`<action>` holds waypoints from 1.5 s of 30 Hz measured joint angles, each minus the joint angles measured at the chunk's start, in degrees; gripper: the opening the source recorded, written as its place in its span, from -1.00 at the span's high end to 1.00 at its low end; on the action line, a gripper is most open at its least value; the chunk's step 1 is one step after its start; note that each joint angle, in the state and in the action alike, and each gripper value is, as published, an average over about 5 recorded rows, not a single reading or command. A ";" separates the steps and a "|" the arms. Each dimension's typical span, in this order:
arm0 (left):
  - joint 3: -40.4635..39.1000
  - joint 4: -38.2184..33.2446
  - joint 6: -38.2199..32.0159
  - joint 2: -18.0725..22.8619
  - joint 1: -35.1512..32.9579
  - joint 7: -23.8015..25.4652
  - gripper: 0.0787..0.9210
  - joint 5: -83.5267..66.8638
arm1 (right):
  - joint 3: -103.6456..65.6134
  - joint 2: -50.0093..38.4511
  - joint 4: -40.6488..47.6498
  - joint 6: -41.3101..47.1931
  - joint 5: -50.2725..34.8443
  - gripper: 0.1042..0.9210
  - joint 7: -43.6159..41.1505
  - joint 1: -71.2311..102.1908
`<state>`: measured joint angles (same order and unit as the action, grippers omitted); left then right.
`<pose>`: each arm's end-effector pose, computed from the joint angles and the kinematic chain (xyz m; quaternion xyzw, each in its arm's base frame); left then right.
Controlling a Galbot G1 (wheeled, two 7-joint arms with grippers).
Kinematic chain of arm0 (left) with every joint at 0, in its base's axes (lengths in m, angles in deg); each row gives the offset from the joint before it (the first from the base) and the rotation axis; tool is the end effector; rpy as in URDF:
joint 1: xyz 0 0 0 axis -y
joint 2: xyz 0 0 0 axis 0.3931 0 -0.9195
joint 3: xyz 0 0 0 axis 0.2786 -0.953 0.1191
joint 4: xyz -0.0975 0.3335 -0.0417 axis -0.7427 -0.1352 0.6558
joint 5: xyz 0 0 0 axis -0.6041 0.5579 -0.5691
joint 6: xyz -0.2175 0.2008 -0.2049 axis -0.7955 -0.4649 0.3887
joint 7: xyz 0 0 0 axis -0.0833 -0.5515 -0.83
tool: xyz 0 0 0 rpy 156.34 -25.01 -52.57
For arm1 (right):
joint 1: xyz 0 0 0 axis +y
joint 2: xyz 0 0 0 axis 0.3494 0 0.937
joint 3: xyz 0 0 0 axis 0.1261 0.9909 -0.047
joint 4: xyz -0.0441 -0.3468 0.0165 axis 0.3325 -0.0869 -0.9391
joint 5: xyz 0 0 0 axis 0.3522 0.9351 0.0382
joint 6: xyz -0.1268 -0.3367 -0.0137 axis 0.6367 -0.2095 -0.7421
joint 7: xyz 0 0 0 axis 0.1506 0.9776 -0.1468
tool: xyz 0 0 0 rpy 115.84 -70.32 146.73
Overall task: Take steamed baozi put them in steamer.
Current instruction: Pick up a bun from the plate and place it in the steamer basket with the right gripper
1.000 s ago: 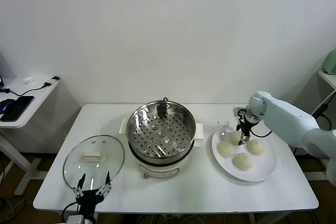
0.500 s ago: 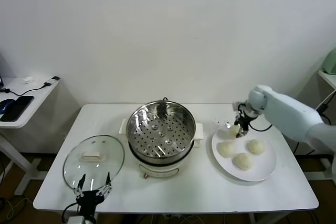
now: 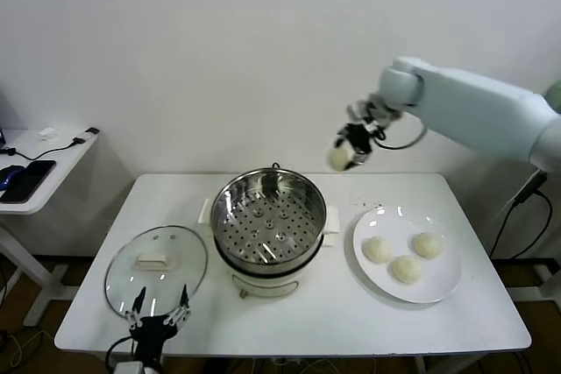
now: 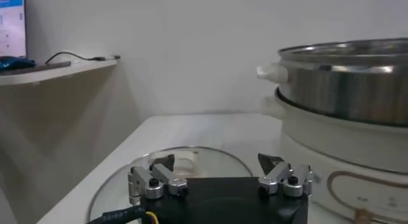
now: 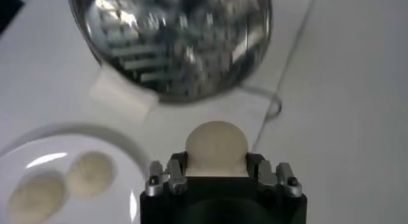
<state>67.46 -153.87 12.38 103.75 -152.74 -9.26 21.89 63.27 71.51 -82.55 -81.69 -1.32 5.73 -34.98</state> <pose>0.1244 0.0364 -0.3643 0.0646 -0.9887 -0.0295 0.1322 0.5840 0.0627 0.0160 0.6259 -0.4022 0.6516 0.1481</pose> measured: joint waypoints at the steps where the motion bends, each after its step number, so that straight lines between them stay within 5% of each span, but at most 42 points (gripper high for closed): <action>1: -0.08 -0.08 -0.01 0.06 -0.08 -0.05 -0.77 0.08 | 0.48 0.90 -0.72 -1.58 0.32 -0.24 0.15 -0.37; 17: -0.26 -1.75 -0.25 0.26 -2.01 -1.23 -0.77 0.74 | -2.48 14.69 10.52 -27.62 21.76 -0.24 2.52 9.09; 36: -0.83 -2.81 -0.43 0.58 -3.27 -2.12 -0.77 0.92 | -9.11 20.48 23.85 -35.65 36.26 -0.24 6.13 18.45; 45: -0.58 -2.86 -0.47 0.49 -3.08 -2.73 -0.77 0.85 | -9.24 20.91 25.17 -35.51 36.11 -0.69 7.95 19.04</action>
<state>66.89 -156.73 11.92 104.24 -155.81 -11.99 22.74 54.03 92.42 -57.38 -117.20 34.79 13.67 -15.93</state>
